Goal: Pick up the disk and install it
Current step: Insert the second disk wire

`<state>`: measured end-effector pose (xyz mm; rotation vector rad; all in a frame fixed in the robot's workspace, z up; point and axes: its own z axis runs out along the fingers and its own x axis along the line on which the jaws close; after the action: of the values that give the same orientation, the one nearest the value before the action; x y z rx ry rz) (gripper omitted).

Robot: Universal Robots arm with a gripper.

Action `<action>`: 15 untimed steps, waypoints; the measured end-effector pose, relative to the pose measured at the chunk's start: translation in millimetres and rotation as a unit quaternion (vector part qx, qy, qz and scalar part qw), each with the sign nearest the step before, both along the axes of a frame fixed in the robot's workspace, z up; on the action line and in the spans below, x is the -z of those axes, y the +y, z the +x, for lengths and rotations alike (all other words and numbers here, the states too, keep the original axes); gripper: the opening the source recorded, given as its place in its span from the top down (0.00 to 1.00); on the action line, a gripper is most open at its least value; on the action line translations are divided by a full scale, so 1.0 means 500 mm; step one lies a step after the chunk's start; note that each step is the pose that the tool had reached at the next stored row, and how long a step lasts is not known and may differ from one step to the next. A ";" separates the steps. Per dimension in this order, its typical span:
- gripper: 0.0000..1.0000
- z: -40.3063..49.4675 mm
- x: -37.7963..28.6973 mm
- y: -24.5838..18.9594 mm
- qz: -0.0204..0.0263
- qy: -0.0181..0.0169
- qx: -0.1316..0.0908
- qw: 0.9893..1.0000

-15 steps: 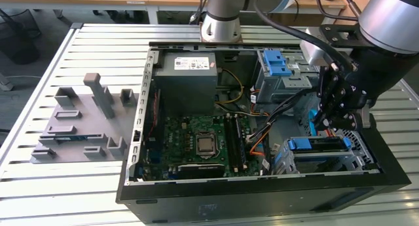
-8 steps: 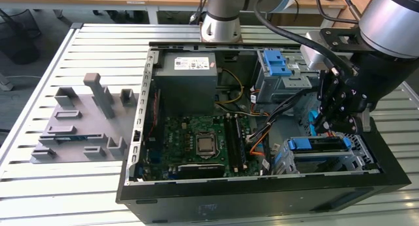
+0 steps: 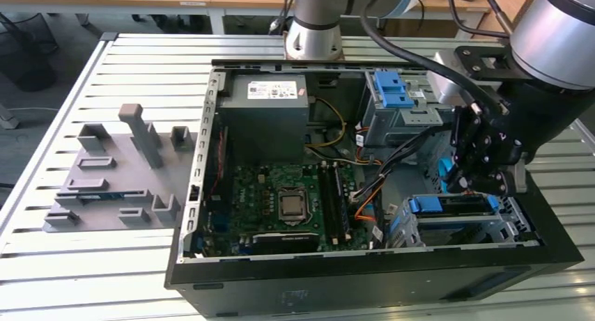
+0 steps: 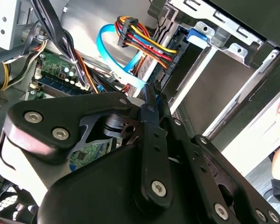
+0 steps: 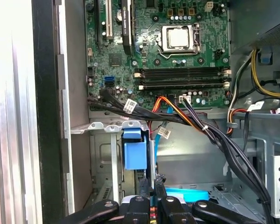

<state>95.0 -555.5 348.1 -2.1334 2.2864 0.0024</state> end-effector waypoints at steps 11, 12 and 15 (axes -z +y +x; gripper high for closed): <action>0.84 0.001 0.008 -0.0060 0.000 0.000 0.000 1.000; 0.84 0.002 0.009 -0.0061 0.000 0.000 0.000 1.000; 0.84 0.005 0.011 -0.0068 0.000 0.000 0.000 1.000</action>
<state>97.4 -558.9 342.5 -2.1332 2.2861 0.0031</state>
